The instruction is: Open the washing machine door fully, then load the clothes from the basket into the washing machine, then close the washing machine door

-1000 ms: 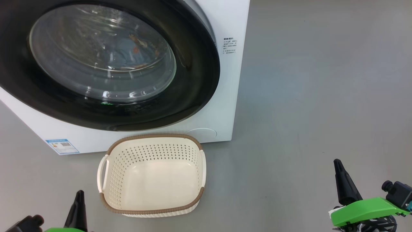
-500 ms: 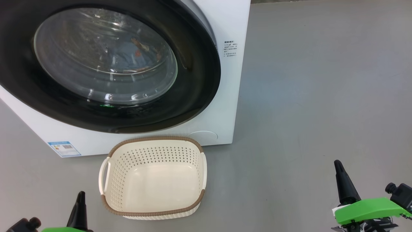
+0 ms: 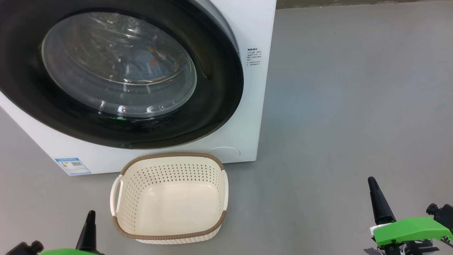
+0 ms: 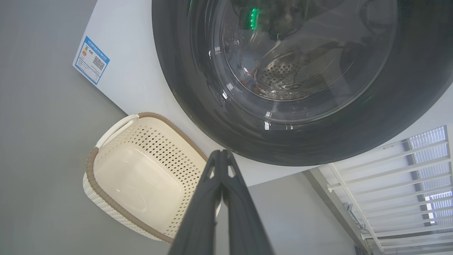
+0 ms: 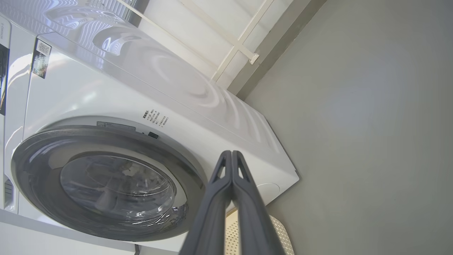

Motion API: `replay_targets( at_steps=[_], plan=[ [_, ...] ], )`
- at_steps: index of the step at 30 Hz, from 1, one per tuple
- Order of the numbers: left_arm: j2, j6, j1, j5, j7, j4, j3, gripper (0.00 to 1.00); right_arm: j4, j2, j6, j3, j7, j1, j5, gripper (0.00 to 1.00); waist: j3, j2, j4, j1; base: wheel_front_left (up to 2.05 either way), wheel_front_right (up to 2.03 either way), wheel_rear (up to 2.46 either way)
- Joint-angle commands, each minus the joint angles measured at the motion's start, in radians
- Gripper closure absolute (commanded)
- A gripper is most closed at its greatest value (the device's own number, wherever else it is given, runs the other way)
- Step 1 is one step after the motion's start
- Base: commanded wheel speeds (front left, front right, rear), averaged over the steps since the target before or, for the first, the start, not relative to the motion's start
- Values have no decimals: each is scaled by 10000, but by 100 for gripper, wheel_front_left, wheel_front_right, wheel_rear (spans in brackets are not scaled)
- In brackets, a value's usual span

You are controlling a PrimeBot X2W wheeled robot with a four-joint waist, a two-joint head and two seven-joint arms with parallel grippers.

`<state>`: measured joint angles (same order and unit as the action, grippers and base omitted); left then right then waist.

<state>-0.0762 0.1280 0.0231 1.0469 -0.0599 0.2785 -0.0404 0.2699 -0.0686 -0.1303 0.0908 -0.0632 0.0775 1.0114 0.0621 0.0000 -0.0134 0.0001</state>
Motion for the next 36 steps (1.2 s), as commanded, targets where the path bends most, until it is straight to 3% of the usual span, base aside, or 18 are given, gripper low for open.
replay_targets(
  at_steps=[1, 36],
  plan=[
    [-108, 19, 443, 291, 93, -256, -259, 100, -239, -68, -2, -62, 63, 162, 347, 100, -16, 0, 4, -1, 0, 0, 0],
    [98, 24, 696, 3658, 1097, -303, -528, 100, -250, 37, -3, 51, 1074, 244, 3935, 100, -376, 0, 86, -1, 0, 0, 0]
  ],
)
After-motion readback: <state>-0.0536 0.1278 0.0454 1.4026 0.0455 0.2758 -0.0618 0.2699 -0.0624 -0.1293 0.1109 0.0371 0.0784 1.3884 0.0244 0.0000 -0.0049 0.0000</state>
